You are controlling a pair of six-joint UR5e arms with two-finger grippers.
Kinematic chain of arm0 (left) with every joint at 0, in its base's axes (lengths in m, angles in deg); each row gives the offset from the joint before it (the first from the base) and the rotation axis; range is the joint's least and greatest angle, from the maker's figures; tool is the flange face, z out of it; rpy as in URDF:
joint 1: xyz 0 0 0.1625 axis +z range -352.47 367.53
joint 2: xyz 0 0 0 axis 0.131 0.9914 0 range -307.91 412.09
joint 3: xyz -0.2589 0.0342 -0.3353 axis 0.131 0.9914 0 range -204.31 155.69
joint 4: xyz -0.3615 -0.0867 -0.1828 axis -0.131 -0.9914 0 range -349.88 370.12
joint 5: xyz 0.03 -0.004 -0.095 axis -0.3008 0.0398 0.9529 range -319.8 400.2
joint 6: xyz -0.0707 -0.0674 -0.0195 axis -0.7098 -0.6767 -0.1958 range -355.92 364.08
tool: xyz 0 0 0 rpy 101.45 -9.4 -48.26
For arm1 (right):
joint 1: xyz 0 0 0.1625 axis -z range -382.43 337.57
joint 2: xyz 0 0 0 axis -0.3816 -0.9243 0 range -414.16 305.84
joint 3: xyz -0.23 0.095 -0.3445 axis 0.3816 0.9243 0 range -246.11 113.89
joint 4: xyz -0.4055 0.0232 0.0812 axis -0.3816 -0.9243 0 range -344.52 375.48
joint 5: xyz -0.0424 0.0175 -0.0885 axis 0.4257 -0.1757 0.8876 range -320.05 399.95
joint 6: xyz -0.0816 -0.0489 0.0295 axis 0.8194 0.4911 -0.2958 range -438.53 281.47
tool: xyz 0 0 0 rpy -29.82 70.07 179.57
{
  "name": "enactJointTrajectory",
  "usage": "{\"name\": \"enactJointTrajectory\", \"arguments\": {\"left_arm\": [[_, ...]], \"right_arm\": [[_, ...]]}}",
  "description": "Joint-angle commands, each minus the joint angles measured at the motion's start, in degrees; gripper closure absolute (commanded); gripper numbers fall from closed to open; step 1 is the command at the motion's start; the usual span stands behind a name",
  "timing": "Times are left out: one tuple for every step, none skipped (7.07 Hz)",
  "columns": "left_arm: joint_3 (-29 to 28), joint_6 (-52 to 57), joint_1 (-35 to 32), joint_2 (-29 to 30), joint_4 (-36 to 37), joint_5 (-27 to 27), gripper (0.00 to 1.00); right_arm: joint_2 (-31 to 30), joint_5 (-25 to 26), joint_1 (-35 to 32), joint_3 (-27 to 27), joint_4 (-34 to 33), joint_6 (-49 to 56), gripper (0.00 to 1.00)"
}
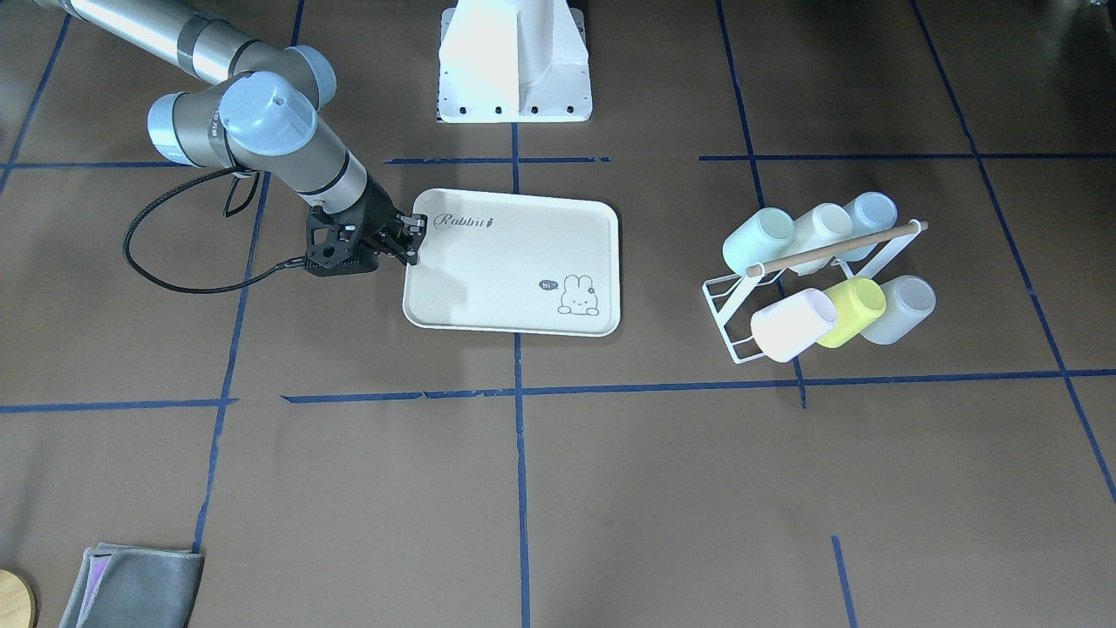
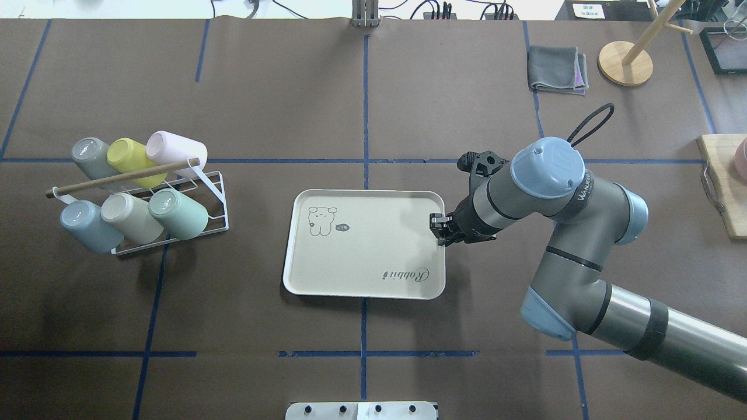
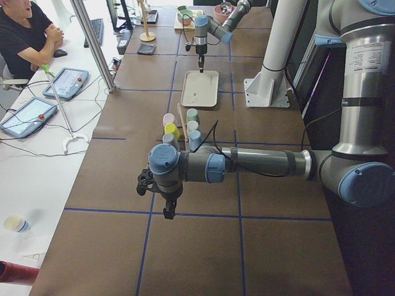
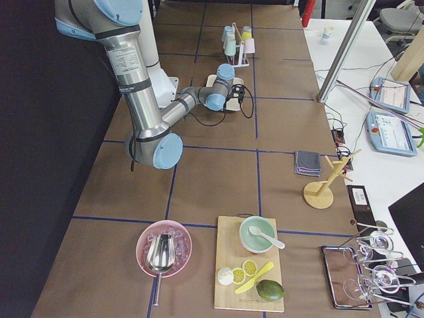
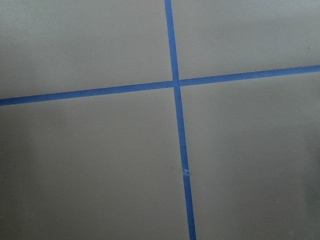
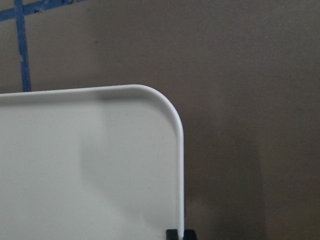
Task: Pick up and place green cup on tray
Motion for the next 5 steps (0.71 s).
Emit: {"name": "enactJointTrajectory", "arguments": {"left_arm": [[0.2,0.0,0.0,0.0,-0.1,0.2,0.00],[1.5,-0.1,0.0,0.1,-0.3,0.2,0.00],[4.9,-0.1,0.0,-0.1,-0.1,0.1,0.00],[6.6,-0.2,0.1,-0.4,-0.6,0.2,0.00],[8.8,-0.3,0.0,-0.9,-0.4,0.3,0.00]], "right_arm": [[-0.1,-0.1,0.4,-0.4,-0.1,0.4,0.39],[-0.3,0.0,0.3,-0.4,-0.1,0.4,0.14],[-0.4,-0.1,-0.8,-0.8,-0.1,0.5,0.02],[-0.8,-1.1,-1.8,-2.8,-0.2,0.5,0.02],[-4.1,-4.3,-5.1,-6.4,-1.1,0.5,0.02]]}}
